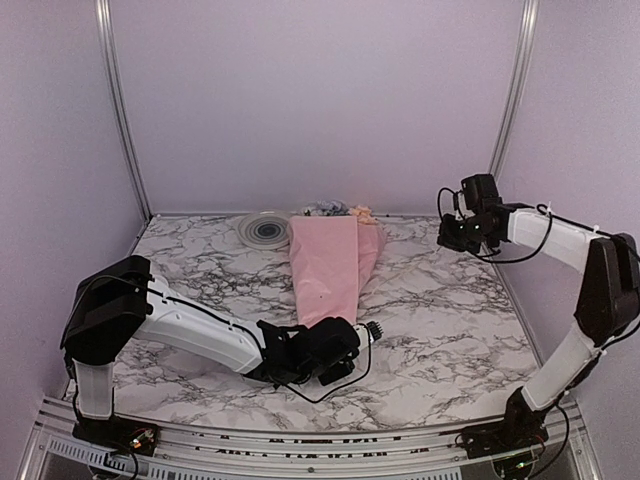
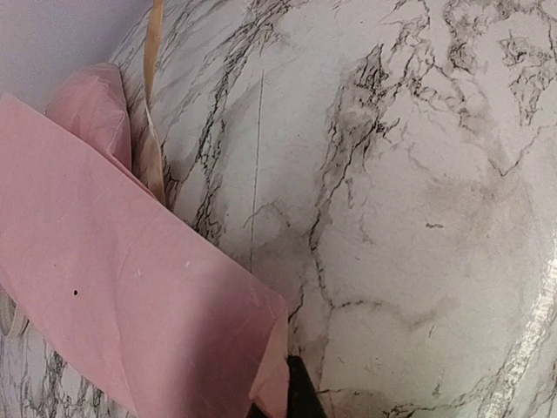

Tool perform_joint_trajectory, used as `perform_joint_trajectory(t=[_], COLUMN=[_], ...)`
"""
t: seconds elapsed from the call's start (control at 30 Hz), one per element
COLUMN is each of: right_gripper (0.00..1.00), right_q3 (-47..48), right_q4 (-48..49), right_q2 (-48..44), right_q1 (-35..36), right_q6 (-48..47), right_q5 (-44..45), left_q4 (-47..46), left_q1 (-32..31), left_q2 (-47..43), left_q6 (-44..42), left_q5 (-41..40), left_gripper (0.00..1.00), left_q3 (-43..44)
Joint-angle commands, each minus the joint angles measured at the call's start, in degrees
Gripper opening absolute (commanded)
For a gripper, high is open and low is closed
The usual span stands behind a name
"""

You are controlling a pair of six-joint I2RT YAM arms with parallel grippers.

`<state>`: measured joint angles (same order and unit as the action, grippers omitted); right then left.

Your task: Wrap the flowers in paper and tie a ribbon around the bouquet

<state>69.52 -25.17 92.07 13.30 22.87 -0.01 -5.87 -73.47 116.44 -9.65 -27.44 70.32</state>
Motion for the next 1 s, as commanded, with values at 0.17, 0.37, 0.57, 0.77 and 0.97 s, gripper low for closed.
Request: perform_joint_trajectory(t=[0.17, 0.37, 0.57, 0.77, 0.97], right_gripper=[0.0, 0.0, 0.26, 0.69, 0.79], right_q3=[2.55, -1.77, -2.63, 0.27, -0.37], right_q4=[0.37, -0.33, -3.62, -8.12, -3.23], right_q2=[-5.56, -7.86, -7.88, -7.3, -2.07], right_q1=[-1.92, -1.7, -0.74, 4.14, 9.46], right_q6=[-2.74, -2.22, -2.92, -4.22, -5.9], right_q5=[0.33, -2.56, -4.55, 4.32, -19.3], left_q4=[0.5, 0.51, 0.83, 1.09, 1.3], left_q1=[0.41, 0.43, 0.43, 0.43, 0.43], left_q2=[-1.08, -0.56, -0.05, 0.4, 0.57], left_q6=[-0.42, -0.51, -0.55, -0.49, -0.64], left_q5=[1.24, 2.24, 3.0, 3.21, 3.14], left_gripper=[0.0, 0.0, 0.0, 0.0, 0.0], left_q3=[-0.44, -0.04, 0.67, 0.93, 1.15])
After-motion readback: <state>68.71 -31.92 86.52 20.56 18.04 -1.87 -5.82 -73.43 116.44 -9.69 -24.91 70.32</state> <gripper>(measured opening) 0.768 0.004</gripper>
